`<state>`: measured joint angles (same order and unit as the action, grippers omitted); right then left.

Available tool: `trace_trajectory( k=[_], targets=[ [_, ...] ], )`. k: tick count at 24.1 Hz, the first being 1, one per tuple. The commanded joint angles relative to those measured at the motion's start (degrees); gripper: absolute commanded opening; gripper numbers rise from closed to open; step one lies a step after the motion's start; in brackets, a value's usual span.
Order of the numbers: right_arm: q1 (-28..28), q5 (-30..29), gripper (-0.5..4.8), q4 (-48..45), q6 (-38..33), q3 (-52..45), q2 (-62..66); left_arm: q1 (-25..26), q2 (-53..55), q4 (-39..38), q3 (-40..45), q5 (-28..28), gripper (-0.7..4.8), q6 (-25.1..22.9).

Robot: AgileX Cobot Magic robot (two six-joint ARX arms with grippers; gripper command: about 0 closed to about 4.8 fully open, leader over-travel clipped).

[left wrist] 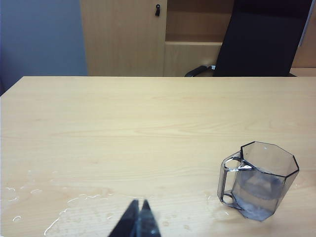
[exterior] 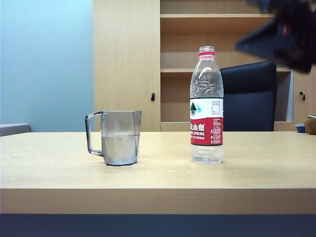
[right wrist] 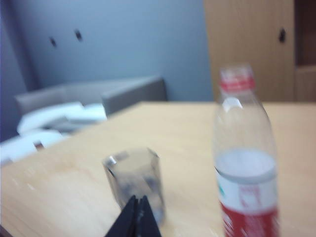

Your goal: Pick up the mineral water bottle on the table and pour water into the mug until it's half full.

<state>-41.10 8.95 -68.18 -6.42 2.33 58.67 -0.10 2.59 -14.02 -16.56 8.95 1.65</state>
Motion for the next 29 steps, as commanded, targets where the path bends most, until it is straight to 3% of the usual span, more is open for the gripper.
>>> trace_trajectory(
  k=[1, 5, 11, 18, 24, 29],
  targets=[
    [-2.3, 0.1, -0.06, -0.9, 0.0, 0.0, -3.3, 0.0, -2.3, 1.4, 1.3, 0.2, -0.02, 0.7],
    [-5.5, 0.5, -0.06, -0.7, 0.0, 0.0, -8.4, 0.0, -2.4, 3.1, 2.8, -0.1, -0.02, 0.2],
    [-5.9, 0.1, -0.06, -0.7, 0.0, 0.0, -12.4, 0.0, -2.4, 13.7, 11.4, -0.2, -0.02, 0.7],
    [-6.5, -0.1, -0.05, 0.5, 0.0, 0.0, -13.7, 0.0, -2.4, 12.4, 16.0, 0.2, -0.02, -0.6],
    [-6.5, -0.1, -0.05, 11.1, 0.0, 0.0, -13.7, 0.1, -2.4, 12.0, 16.0, -0.1, -0.02, -0.8],
    [-6.5, -0.1, -0.05, 23.5, 0.0, 0.0, -13.6, 0.0, -2.4, 8.7, 16.0, -6.5, -0.02, -0.3]
  ],
)
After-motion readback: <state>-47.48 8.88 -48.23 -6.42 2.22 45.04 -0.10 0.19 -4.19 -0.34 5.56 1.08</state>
